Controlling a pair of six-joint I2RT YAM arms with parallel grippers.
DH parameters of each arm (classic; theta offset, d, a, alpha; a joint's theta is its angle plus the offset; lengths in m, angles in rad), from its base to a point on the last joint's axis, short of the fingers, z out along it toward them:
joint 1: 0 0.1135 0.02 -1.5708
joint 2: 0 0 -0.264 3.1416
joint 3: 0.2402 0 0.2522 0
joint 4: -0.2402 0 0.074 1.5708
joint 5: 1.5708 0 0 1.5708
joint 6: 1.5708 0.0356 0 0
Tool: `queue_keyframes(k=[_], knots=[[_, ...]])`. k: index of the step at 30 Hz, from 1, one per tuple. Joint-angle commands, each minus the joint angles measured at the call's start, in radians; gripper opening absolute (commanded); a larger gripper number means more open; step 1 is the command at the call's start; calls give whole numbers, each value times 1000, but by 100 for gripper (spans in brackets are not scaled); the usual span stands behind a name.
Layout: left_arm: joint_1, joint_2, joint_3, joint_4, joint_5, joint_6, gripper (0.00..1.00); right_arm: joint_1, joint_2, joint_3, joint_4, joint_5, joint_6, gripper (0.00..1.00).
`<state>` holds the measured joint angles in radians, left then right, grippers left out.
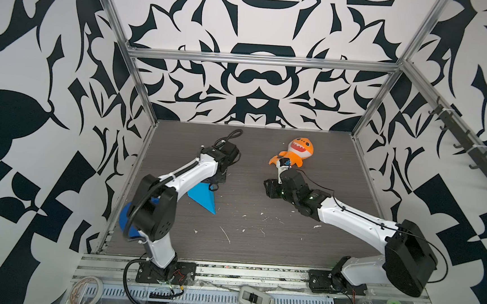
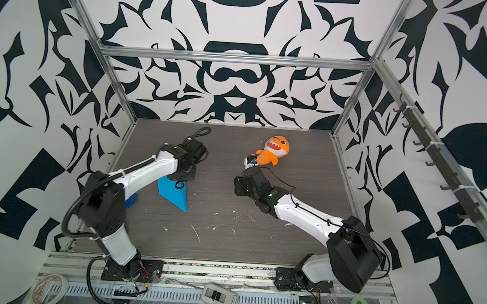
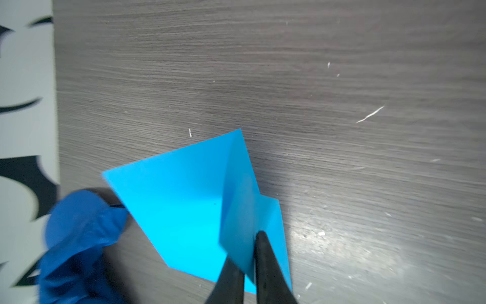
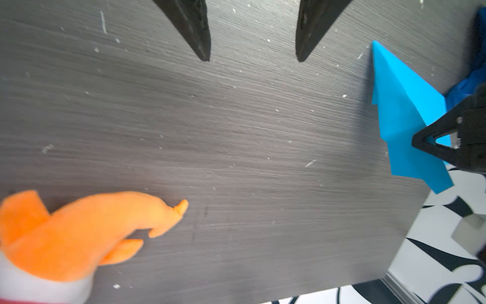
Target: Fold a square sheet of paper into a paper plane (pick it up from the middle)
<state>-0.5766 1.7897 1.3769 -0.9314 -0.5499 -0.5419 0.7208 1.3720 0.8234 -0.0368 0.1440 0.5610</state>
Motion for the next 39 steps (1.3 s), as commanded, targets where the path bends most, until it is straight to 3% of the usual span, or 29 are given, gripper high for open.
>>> queue_keyframes(k=[1, 11, 18, 24, 30, 34, 39], knots=[[-52, 112, 105, -178, -159, -13, 13, -8, -44, -23, -5, 78, 28, 56], [-183, 447, 389, -288, -190, -36, 13, -31, -93, -85, 2, 81, 57, 56], [-238, 513, 466, -299, -164, -64, 13, -36, -103, -104, 6, 77, 71, 55], [-243, 518, 440, -232, -87, -36, 18, -41, -108, -115, 7, 82, 82, 55], [-243, 408, 385, -118, 84, -16, 30, -44, -134, -139, 9, 119, 104, 54], [-243, 253, 303, 1, 272, -19, 45, -50, -161, -166, 30, 134, 119, 54], [-233, 48, 166, 145, 444, -33, 53, -55, -164, -175, 47, 109, 121, 54]])
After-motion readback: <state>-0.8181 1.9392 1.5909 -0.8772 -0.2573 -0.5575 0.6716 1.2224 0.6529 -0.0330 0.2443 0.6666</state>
